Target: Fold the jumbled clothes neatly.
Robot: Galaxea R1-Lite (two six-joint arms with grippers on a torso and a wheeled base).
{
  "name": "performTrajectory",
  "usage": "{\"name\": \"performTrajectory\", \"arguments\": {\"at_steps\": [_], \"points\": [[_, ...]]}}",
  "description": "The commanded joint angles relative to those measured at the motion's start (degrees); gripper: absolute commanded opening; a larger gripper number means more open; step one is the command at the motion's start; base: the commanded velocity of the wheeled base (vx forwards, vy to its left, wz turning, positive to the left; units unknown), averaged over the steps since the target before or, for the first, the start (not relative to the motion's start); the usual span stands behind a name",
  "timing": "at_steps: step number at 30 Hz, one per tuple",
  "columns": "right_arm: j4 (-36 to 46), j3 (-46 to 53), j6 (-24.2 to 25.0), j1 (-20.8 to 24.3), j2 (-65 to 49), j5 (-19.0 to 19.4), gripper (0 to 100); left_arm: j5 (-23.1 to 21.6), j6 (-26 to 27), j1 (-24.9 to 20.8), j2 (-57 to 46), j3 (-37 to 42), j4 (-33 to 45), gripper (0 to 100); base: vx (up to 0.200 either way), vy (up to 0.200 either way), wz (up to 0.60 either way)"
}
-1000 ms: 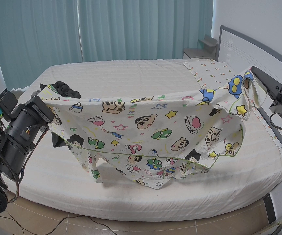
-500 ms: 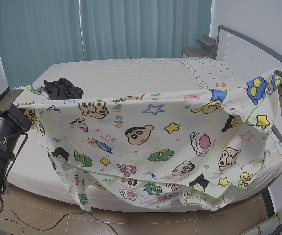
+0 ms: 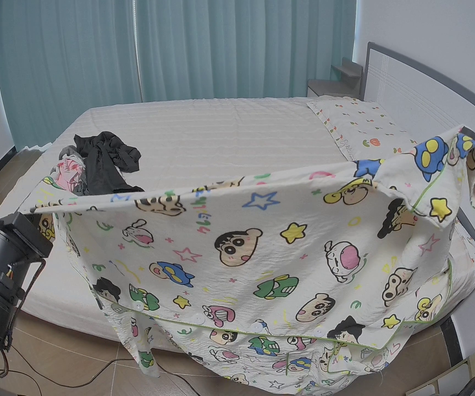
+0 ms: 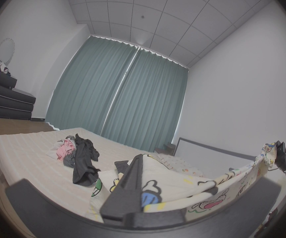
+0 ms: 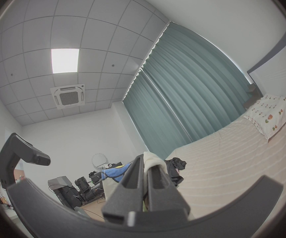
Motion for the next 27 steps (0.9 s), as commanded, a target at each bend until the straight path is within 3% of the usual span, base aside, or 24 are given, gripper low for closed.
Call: {"name": "performTrajectory", "arguments": {"at_steps": [1, 5, 21, 27], "points": [[-0.5, 0.6, -0.3, -2.0, 6.0, 0.0, 0, -0.1, -1.3, 0.2, 6.0, 2.6, -0.1, 0, 0.0, 0.0, 0.0], [-0.6, 0.2, -1.1, -3.9, 9.2, 0.0, 0, -0.1, -3.6, 0.3, 9.3, 1.8, -0.1, 0, 0.0, 0.0, 0.0], [-14.1, -4.9, -2.5, -10.0, 29.9, -0.3, 0, -0.1, -3.9, 2.6, 27.0, -11.4, -0.2, 0, 0.2, 0.0, 0.0], [-14.7, -8.2, -2.5, -12.1, 35.8, -0.4, 0, -0.1, -3.8, 4.7, 35.7, -19.4, -0.1, 0, 0.2, 0.0, 0.0]]}}
